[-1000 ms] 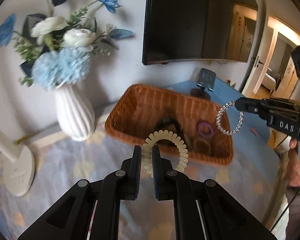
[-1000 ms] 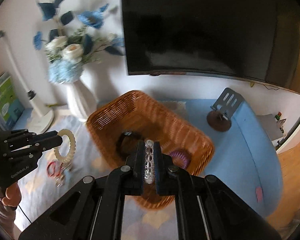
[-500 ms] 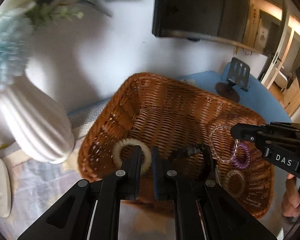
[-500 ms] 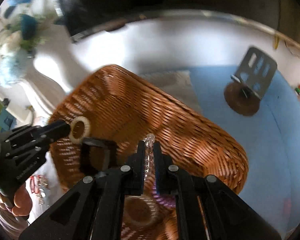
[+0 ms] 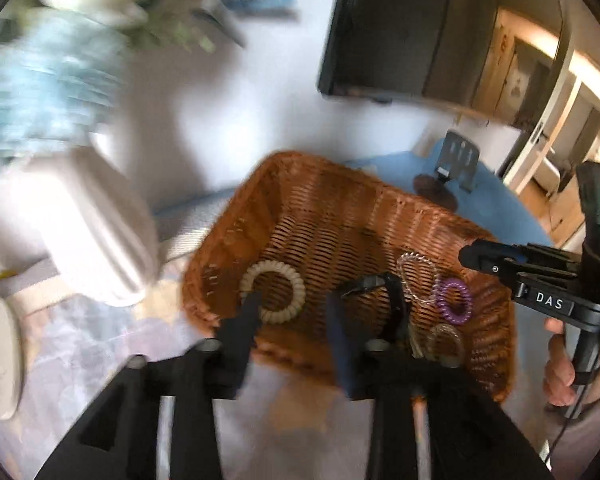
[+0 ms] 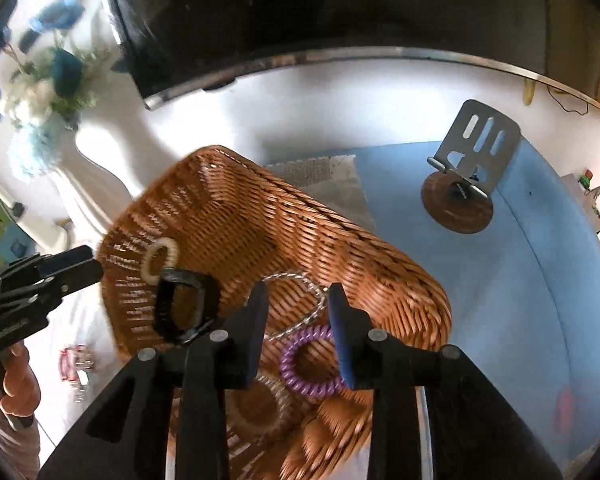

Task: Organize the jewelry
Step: 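Carry the cream coil tie and bracelet into the basket and open both grippers, then move both open grippers back over the remaining jewelry on the table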

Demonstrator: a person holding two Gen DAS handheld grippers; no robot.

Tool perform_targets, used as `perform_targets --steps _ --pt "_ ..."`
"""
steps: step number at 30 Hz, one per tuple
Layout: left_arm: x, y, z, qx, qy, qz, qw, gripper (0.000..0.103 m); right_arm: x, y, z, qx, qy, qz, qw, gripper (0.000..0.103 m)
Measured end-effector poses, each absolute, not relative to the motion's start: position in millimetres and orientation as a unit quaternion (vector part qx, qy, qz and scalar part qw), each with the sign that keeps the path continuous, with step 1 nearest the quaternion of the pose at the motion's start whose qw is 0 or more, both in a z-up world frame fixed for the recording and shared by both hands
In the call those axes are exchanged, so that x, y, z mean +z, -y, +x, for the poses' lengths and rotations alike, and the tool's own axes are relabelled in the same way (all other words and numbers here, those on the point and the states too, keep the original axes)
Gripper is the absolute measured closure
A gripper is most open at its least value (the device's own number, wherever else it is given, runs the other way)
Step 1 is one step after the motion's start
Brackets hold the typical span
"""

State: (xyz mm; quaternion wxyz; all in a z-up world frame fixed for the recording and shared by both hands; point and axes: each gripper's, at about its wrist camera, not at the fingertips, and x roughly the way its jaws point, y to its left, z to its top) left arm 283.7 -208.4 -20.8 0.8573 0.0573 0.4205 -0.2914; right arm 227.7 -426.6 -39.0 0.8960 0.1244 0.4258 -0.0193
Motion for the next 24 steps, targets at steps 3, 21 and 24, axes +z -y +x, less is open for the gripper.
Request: perform_targets --steps 3,21,24 --pt "0.3 183.5 262.6 -0.291 -0.404 0.045 0.866 0.059 -17.6 420.6 206.8 -0.017 -0.414 0.123 0.902 0.070" --pt "56.2 -2.4 130.1 -0.248 -0.328 0.035 0.911 0.044 -1.1 292.1 132.1 0.033 -0.426 0.119 0.896 0.069" --pt "39.9 -17.8 123.4 -0.230 -0.329 0.044 0.915 0.044 -9.1 261.0 130.5 0.048 -0.437 0.092 0.893 0.069"
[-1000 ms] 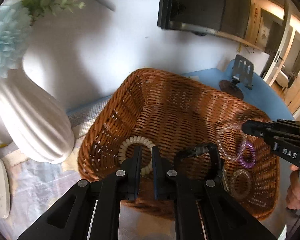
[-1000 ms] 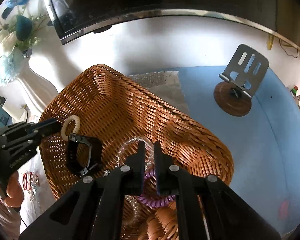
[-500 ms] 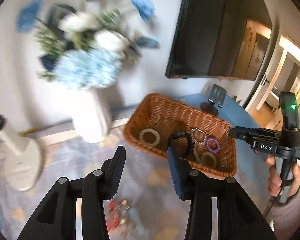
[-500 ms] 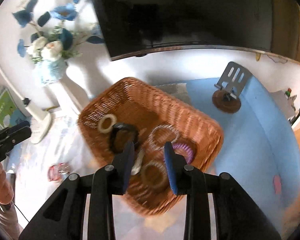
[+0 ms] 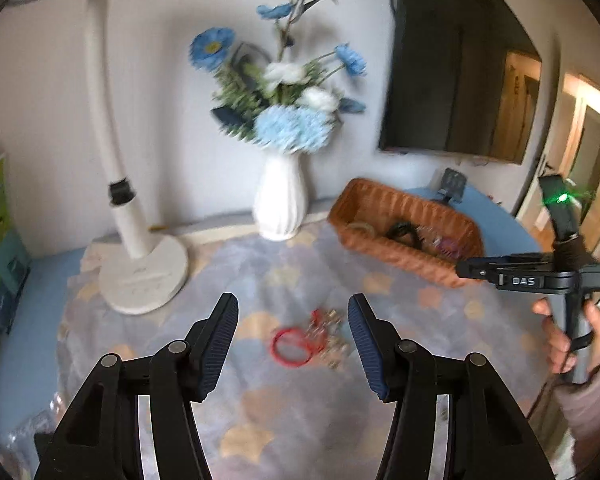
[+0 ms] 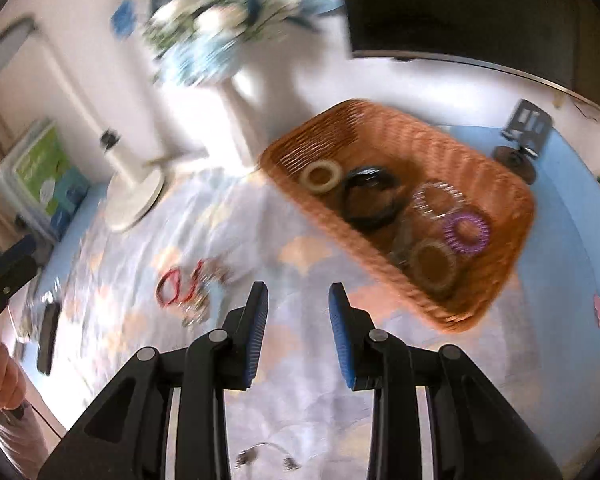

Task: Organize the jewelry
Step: 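Move both open grippers back over the remaining jewelry on the table, then grasp the red cord with the left gripper while the right grasps the silver earring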

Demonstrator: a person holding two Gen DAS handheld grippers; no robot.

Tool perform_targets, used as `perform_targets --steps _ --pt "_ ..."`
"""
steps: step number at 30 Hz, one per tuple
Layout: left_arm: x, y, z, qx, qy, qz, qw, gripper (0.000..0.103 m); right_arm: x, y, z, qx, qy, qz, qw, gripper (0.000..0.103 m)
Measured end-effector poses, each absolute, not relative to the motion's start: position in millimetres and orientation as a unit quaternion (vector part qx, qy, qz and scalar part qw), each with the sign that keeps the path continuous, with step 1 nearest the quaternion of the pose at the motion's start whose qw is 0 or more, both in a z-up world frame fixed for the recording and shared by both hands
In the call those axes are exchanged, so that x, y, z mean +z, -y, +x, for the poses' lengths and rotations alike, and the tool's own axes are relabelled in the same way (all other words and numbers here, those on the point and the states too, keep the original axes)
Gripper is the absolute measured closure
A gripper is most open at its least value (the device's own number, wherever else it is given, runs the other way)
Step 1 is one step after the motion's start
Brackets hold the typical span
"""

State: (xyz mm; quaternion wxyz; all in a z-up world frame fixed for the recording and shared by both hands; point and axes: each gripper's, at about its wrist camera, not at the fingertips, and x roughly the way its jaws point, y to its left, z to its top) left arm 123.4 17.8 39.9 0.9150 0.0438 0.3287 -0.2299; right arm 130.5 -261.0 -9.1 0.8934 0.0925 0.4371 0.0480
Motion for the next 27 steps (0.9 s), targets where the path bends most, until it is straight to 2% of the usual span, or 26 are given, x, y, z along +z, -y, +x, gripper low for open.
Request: perform_targets --steps 7,15,22,27 --pt "-15.5 -32.6 140.2 -0.202 -0.368 0.044 0.906 0.044 -33.5 205.1 129.1 0.075 -0.464 0.043 0.881 0.069" --pt "-78.5 -28.0 189.8 -0.195 -0.448 0.013 0.872 0.045 -61.9 196.4 112.1 0.104 -0.493 0.050 0.863 0.069" --pt "-106.4 -12.9 200.8 -0.194 -0.454 0.024 0.869 0.046 -83.1 217.1 35.7 0.116 -0.508 0.071 0.851 0.069" --pt "-104.9 -13.8 194.9 -0.204 -0.447 0.025 0.871 0.046 -112.4 204.1 14.9 0.118 -0.514 0.085 0.845 0.069"
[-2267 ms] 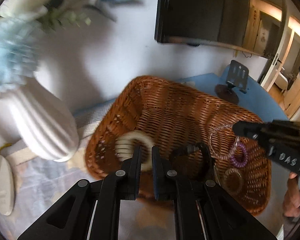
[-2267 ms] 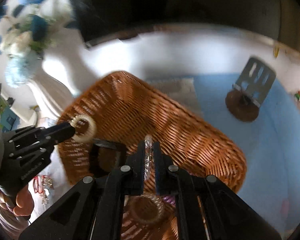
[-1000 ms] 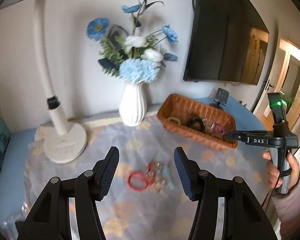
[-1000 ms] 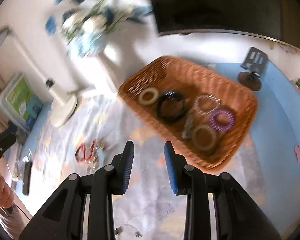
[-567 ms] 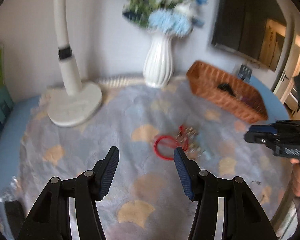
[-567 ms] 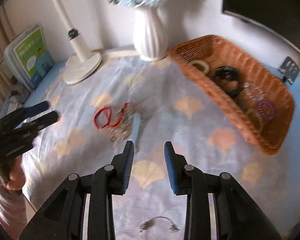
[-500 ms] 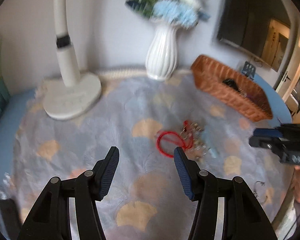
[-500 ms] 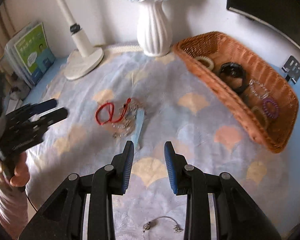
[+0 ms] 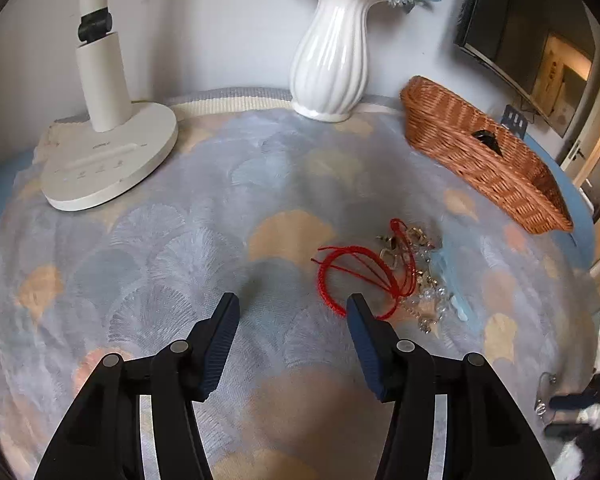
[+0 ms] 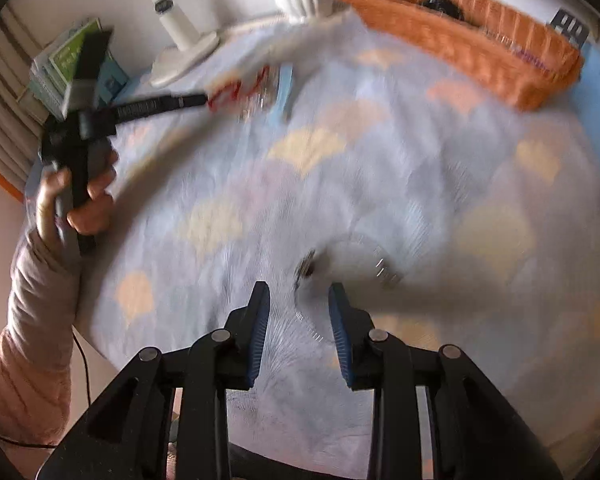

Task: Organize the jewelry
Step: 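Grasp the red cord with the left gripper while the right grasps the silver earring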

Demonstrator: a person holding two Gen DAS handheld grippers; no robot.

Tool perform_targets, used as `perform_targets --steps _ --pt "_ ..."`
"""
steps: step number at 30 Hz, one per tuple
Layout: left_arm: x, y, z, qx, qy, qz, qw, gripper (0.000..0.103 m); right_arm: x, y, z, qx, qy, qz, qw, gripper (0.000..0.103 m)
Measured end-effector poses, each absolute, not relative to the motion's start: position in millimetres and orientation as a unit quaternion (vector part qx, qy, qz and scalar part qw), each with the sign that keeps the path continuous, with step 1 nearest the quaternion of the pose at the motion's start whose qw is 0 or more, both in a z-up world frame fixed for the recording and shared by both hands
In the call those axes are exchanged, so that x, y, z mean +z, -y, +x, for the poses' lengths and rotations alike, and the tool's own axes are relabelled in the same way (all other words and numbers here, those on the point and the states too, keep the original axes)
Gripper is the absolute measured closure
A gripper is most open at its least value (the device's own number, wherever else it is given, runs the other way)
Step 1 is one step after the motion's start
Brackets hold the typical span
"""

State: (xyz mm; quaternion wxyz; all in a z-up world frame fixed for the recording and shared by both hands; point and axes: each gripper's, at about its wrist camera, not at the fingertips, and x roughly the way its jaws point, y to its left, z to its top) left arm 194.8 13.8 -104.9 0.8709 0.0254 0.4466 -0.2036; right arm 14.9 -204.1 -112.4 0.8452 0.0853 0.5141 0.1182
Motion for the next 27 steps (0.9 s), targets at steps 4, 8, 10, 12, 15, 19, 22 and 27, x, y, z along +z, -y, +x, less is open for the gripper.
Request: perform_targets --steps 4,8,10,12,15,19,22,27 --pt "-105.6 -11.3 194.7 -0.205 -0.450 0.034 0.869 0.047 -115.3 189.2 18.6 0.103 -0.508 0.058 0.853 0.070" --pt "-107.6 -3.8 193.8 -0.197 -0.448 0.057 0.870 0.047 -116.8 169.4 20.5 0.064 -0.485 0.010 0.872 0.070" --pt "-108.2 1.1 194.0 -0.194 -0.448 0.067 0.870 0.047 -116.9 159.9 21.5 0.047 -0.472 -0.010 0.880 0.070" --pt "-108.3 4.6 196.2 -0.191 -0.449 0.072 0.870 0.047 -118.3 157.7 20.7 0.038 -0.461 -0.012 0.886 0.070" --pt "-108.1 9.2 202.6 -0.189 -0.453 0.072 0.868 0.047 -117.1 164.1 21.3 0.040 -0.457 0.003 0.889 0.070" --pt "-103.6 5.3 214.5 -0.228 -0.473 0.016 0.851 0.047 -116.4 165.4 22.0 0.046 -0.460 0.009 0.887 0.070" --pt "-98.9 -0.9 220.9 -0.237 -0.473 -0.013 0.848 0.047 -116.5 164.6 20.5 0.048 -0.459 0.007 0.887 0.070" --pt "-104.7 19.9 230.6 -0.202 -0.473 0.045 0.856 0.070 -116.1 163.9 18.2 0.039 -0.455 0.011 0.890 0.071"
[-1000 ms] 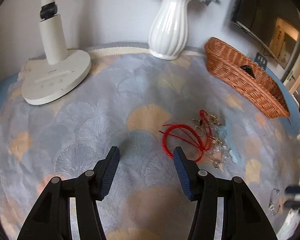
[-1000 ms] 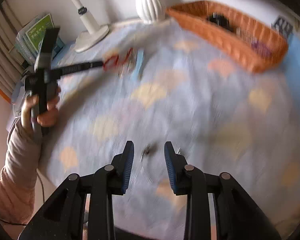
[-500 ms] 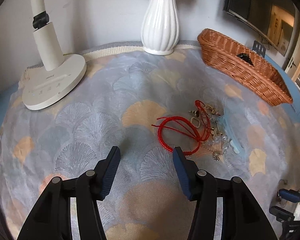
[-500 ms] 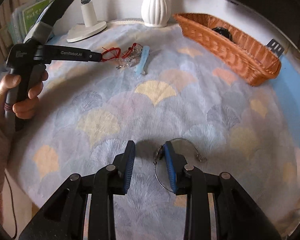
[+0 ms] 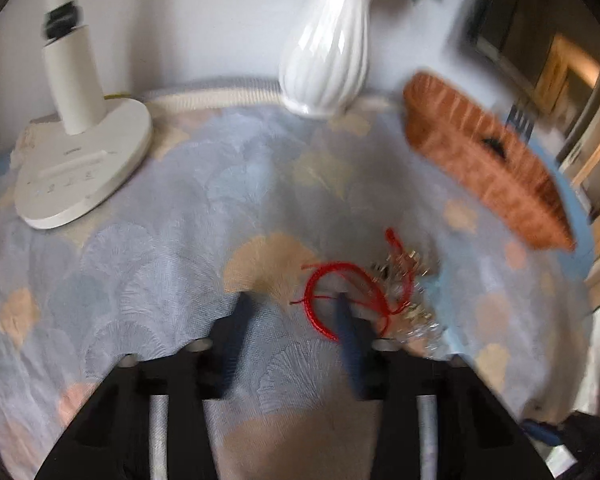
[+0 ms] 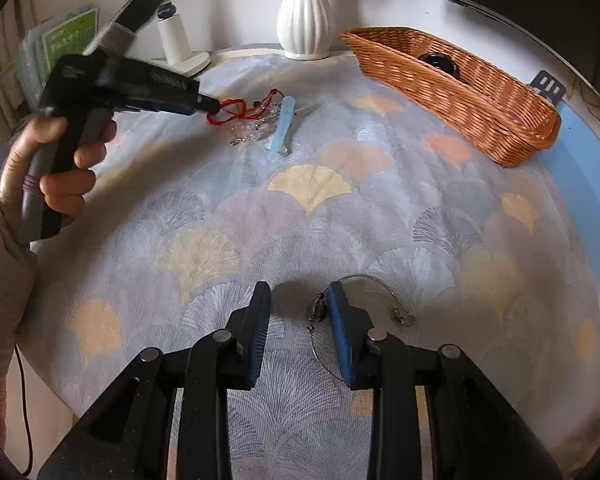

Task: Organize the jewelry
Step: 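Grasp the red cord with the left gripper while the right grasps the silver earring, then carry the red cord and silver earring into the basket and open both grippers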

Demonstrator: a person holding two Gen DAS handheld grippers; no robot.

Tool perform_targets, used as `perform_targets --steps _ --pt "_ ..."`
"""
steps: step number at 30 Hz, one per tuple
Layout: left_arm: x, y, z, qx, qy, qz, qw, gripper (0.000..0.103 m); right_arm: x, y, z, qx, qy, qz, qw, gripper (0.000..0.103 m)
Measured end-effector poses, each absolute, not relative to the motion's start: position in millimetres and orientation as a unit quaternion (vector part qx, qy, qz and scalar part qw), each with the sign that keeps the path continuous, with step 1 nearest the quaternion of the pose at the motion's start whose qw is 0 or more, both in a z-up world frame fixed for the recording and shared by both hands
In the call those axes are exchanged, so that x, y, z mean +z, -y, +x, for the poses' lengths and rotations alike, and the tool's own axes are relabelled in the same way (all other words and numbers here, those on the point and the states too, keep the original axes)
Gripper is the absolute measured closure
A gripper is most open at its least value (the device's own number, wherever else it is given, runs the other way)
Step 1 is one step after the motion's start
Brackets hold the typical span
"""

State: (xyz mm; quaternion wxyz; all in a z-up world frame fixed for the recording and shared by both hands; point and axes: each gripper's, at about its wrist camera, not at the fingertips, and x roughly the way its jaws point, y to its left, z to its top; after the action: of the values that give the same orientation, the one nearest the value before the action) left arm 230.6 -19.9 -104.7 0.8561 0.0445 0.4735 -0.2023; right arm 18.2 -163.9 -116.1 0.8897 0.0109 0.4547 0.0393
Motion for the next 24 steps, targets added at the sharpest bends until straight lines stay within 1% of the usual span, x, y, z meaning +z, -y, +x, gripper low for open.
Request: perform_targets --steps 3,4,5,6,8,10,11,19,24 --pt "-108.0 35.3 223.3 -0.187 -0.461 0.100 0.861 0.072 -115.4 164.0 17.1 0.035 -0.453 0.015 0.890 0.071" --pt "-108.0 39.5 219.6 -0.185 -0.457 0.111 0.863 0.080 -115.2 163.4 16.7 0.033 -0.453 0.014 0.891 0.071" --pt "-108.0 40.8 217.3 -0.184 -0.456 0.116 0.863 0.093 -115.1 162.7 16.5 0.032 -0.453 0.012 0.891 0.071" --pt "-107.6 40.5 214.1 -0.185 -0.457 0.118 0.862 0.098 -114.8 162.3 16.2 0.031 -0.453 0.011 0.891 0.071" --pt "-107.4 36.2 206.2 -0.187 -0.458 0.117 0.861 0.099 -114.3 161.6 14.5 0.031 -0.452 0.010 0.892 0.072" --pt "-106.5 25.3 191.9 -0.188 -0.460 0.107 0.861 0.099 -114.4 161.4 12.4 0.026 -0.448 0.004 0.894 0.083" --pt "-105.4 20.9 186.1 -0.189 -0.461 0.100 0.861 0.099 -114.4 161.0 11.2 0.023 -0.446 -0.002 0.895 0.091" --pt "-73.0 -31.2 132.0 -0.270 -0.447 -0.027 0.852 0.099 -106.6 164.0 -3.7 0.077 -0.436 0.028 0.896 0.091" --pt "-51.8 -23.6 116.5 -0.291 -0.430 -0.027 0.854 0.099 -81.2 168.6 -17.9 0.091 -0.407 0.030 0.908 0.091"
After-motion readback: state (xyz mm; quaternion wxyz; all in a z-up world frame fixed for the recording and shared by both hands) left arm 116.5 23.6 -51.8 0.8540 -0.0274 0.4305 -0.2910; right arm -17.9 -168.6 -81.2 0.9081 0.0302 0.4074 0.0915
